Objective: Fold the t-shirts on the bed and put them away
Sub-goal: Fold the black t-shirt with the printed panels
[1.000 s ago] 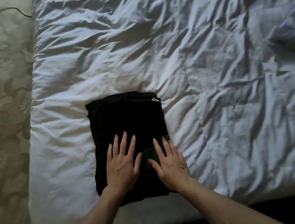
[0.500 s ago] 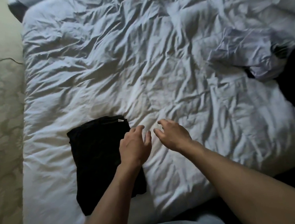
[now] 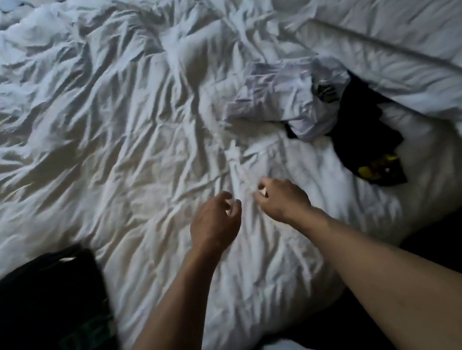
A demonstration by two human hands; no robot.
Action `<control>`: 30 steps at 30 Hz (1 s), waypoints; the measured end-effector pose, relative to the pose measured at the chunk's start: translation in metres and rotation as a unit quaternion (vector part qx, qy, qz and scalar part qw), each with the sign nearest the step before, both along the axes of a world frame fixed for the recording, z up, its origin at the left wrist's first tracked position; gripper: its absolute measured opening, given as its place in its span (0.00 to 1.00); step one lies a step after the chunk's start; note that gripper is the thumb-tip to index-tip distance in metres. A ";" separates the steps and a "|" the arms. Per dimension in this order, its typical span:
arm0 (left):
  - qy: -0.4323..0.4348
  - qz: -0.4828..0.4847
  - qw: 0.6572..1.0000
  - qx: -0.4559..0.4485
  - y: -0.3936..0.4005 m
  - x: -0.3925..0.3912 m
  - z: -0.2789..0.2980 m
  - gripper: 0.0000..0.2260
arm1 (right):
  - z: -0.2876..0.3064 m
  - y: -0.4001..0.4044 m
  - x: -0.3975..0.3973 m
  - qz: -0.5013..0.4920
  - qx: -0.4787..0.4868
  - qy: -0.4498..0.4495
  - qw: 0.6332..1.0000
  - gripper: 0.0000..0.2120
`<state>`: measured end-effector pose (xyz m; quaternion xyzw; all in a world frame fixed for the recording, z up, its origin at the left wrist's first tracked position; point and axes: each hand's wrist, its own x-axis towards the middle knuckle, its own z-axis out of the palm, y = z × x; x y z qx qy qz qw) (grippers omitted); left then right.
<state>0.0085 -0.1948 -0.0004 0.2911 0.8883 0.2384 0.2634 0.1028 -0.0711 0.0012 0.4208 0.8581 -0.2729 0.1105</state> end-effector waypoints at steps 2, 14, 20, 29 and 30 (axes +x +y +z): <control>-0.015 -0.025 1.000 -0.003 0.036 0.013 -0.005 0.15 | -0.003 0.028 0.016 -0.026 0.005 -0.004 1.000 0.16; -0.091 -0.165 0.980 -0.059 0.188 0.076 -0.067 0.16 | -0.095 0.178 0.105 -0.204 0.009 -0.059 0.977 0.23; -0.089 -0.195 0.973 -0.088 0.229 0.091 -0.091 0.17 | -0.151 0.215 0.118 -0.226 -0.035 -0.106 0.968 0.20; -0.170 -0.132 0.974 -0.069 0.232 0.103 -0.100 0.16 | -0.145 0.181 0.120 -0.283 0.066 0.017 0.957 0.07; -0.185 -0.120 0.973 -0.064 0.228 0.103 -0.098 0.17 | -0.137 0.173 0.117 -0.292 0.067 0.036 0.953 0.06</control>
